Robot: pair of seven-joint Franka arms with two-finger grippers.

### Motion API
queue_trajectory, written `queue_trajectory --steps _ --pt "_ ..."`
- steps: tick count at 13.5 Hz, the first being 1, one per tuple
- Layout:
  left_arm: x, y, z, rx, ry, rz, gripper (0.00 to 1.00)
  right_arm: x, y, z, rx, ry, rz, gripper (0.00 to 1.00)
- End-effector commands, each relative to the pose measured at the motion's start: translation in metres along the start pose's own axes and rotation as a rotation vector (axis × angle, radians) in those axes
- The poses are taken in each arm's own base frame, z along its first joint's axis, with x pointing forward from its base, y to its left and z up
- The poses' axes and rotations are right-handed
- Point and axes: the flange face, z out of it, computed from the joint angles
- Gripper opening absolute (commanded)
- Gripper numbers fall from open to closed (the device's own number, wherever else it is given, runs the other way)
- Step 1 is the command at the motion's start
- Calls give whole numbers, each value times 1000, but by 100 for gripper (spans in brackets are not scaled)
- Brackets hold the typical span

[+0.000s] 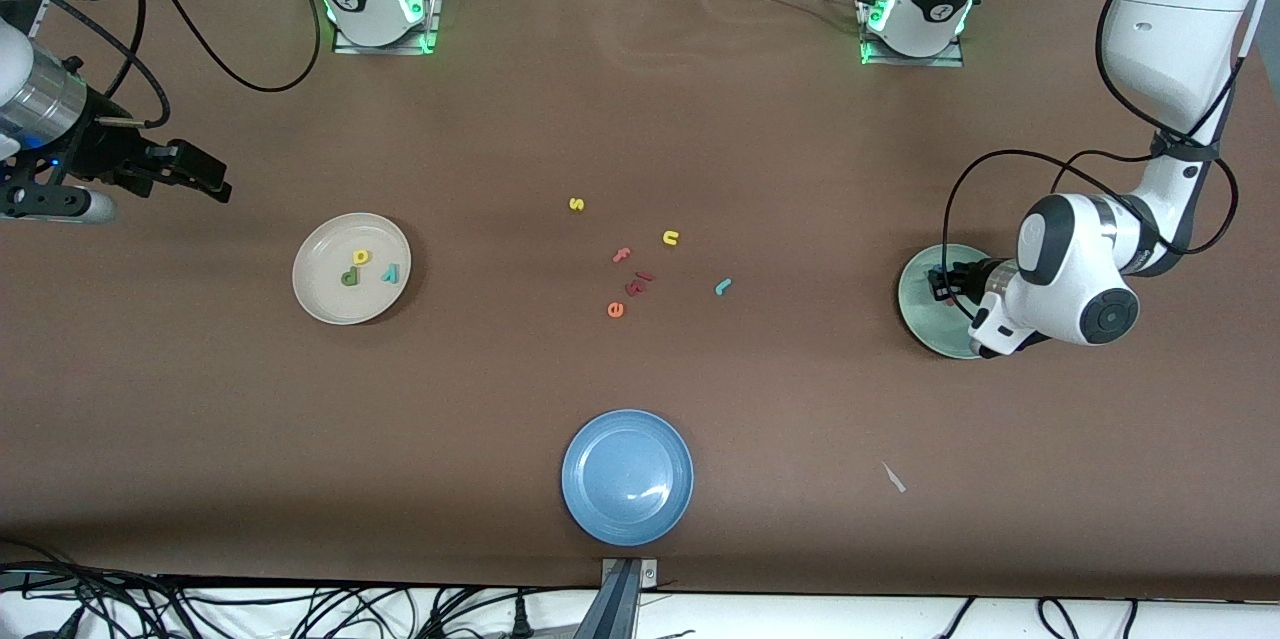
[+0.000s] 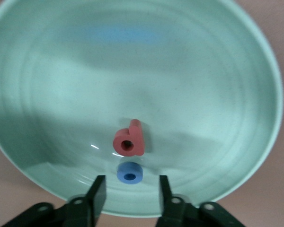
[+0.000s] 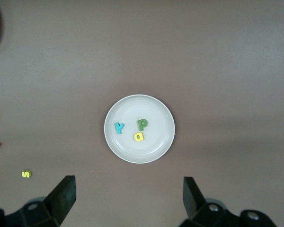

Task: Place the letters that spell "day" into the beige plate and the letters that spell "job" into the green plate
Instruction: 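Grasp the cyan l with the left gripper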

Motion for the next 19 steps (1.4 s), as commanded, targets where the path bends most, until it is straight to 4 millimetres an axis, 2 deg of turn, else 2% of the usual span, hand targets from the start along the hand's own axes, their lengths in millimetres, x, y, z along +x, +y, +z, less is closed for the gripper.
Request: queue_trajectory --steps 1,5,7,8,11,15,17,19 --pt "-6 6 -27 6 51 37 86 -1 2 -7 -2 11 -13 100" --pt "-36 66 -52 -19 91 109 86 -1 1 -7 -2 13 -14 100" --pt "-56 109 -57 -41 119 126 86 -1 1 -6 -1 10 -14 100" --pt "-69 137 -55 -56 136 131 86 -1 0 -6 -1 10 -15 100" --pt "-104 208 -28 -66 181 122 86 -1 0 -6 1 8 -15 100" --pt "-146 283 15 -86 212 88 78 -1 0 -6 1 8 -15 100" --pt "-160 307 26 -108 250 89 78 -1 -1 -6 2 8 -15 100" --pt "-159 318 42 -66 293 110 78 -1 -1 -6 3 6 -15 100"
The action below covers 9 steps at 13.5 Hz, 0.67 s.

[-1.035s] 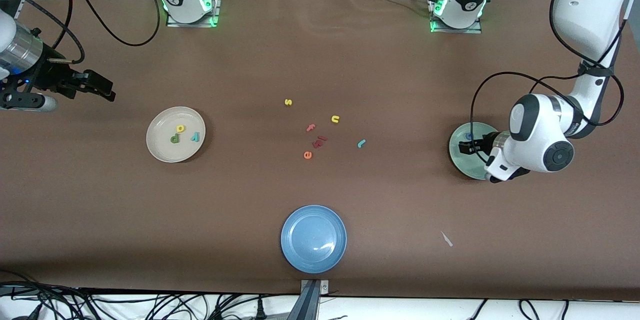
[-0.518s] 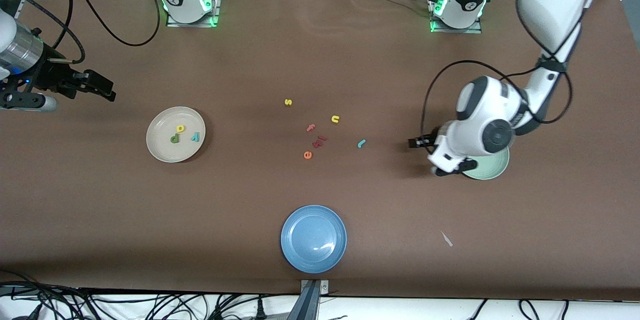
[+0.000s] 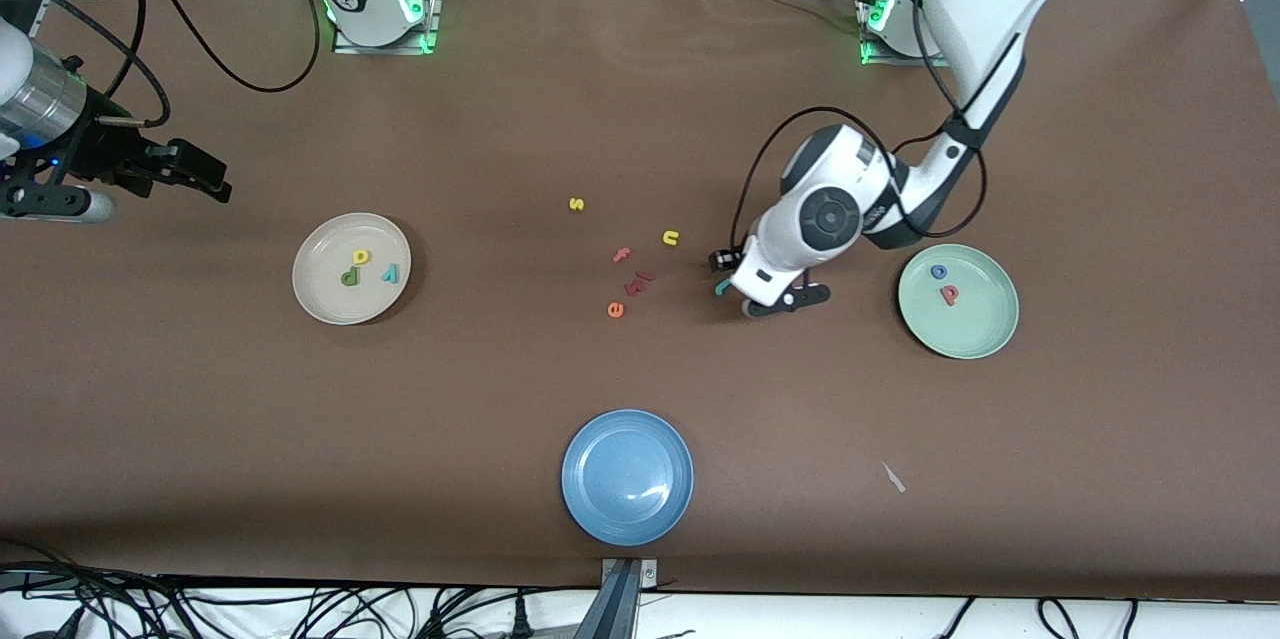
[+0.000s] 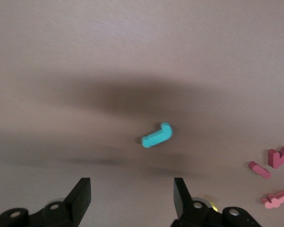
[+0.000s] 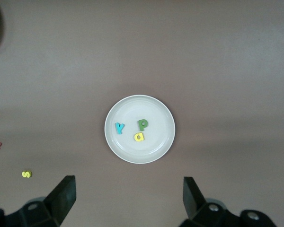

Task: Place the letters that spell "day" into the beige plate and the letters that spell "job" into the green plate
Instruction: 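Grasp the cyan l with the left gripper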

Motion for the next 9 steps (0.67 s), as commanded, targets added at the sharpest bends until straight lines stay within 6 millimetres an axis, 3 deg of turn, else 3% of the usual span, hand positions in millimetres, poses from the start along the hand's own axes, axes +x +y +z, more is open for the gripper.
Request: queue_trajectory --steps 1,3,9 --pt "16 9 9 34 77 15 78 -2 0 -5 3 3 -13 100" --pt "27 14 14 41 101 13 78 -2 0 -5 3 3 -13 100" --pt "34 38 29 62 146 39 78 -1 0 -5 3 6 -13 100"
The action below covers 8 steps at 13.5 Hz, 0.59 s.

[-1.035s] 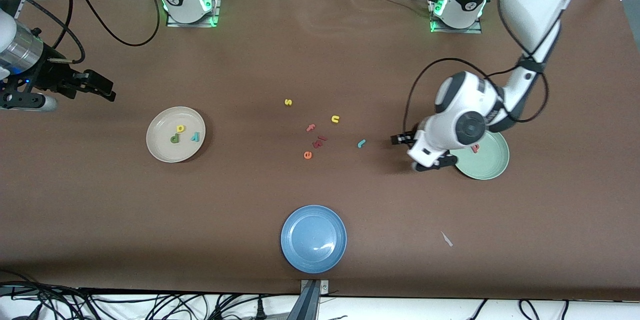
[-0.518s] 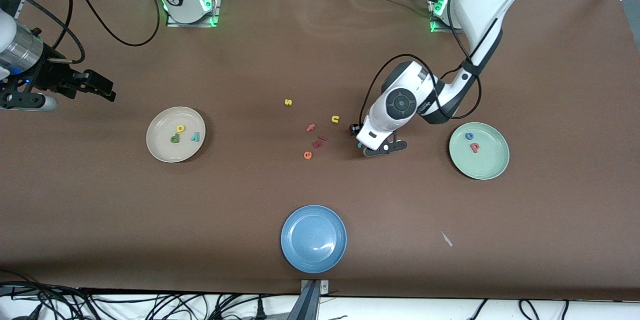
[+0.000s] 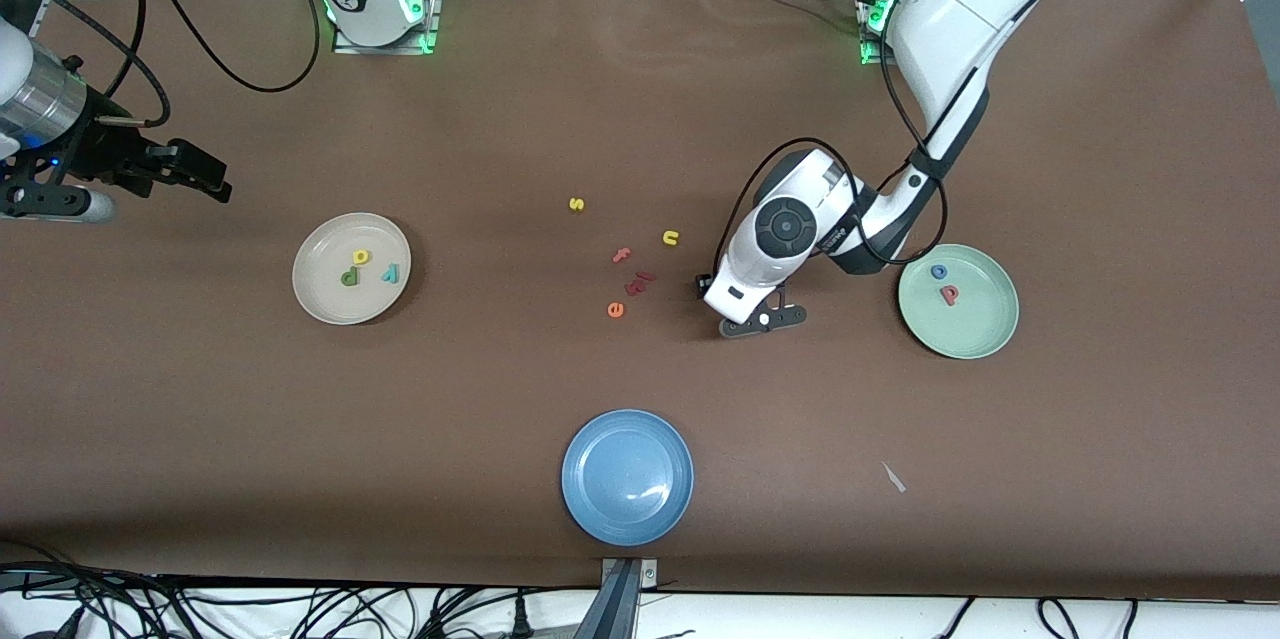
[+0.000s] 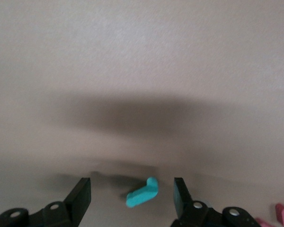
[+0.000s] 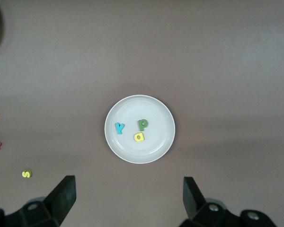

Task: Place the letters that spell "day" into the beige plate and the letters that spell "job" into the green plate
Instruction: 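Grasp the cyan l with the left gripper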

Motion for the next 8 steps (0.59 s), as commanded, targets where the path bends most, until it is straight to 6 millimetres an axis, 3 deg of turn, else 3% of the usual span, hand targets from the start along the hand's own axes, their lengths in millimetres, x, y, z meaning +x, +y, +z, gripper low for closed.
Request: queue_trajectory --steps 1,5,8 --pt "2 15 5 20 34 12 76 -1 0 -5 2 6 -13 100" --pt "-5 20 9 30 30 28 68 -1 0 -5 3 6 -13 100" --pt "-6 20 9 33 26 32 68 -1 1 -5 3 5 -11 100"
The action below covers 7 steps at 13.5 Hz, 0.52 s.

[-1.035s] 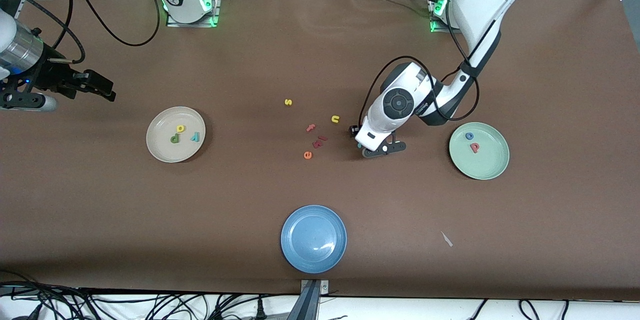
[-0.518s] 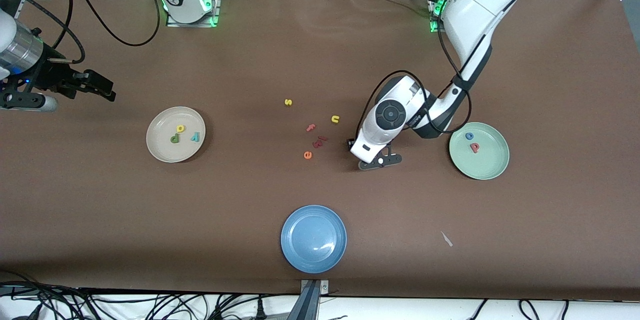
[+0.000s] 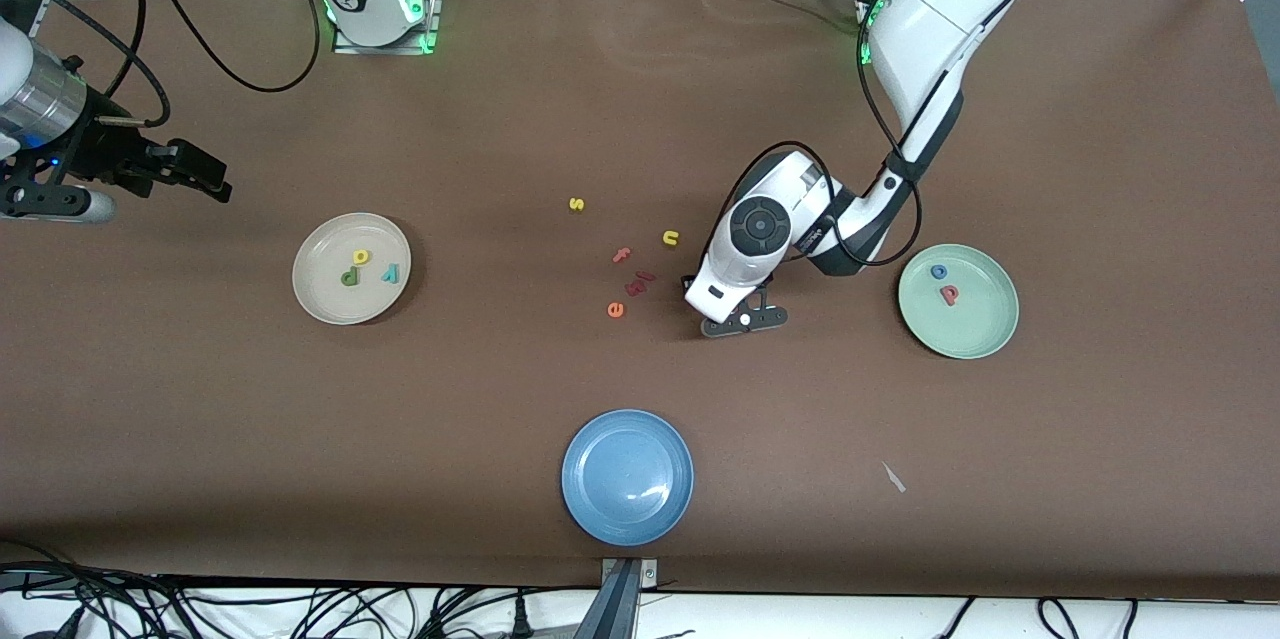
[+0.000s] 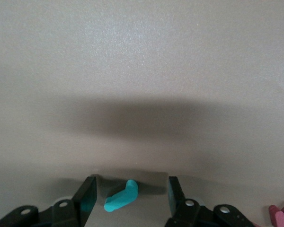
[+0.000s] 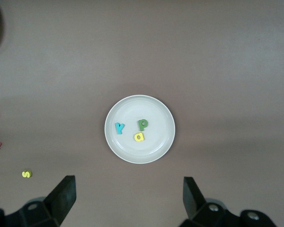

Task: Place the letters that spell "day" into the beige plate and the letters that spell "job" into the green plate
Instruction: 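Grasp the cyan l with the left gripper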

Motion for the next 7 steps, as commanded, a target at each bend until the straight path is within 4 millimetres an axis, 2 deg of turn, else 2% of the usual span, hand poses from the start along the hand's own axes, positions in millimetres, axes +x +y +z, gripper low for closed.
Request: queue_trajectory --steps 1,7 --pt "1 3 2 29 15 12 68 -1 0 -5 3 5 -13 100" --pt "-4 2 5 45 -3 13 54 -1 0 -5 3 6 -13 100"
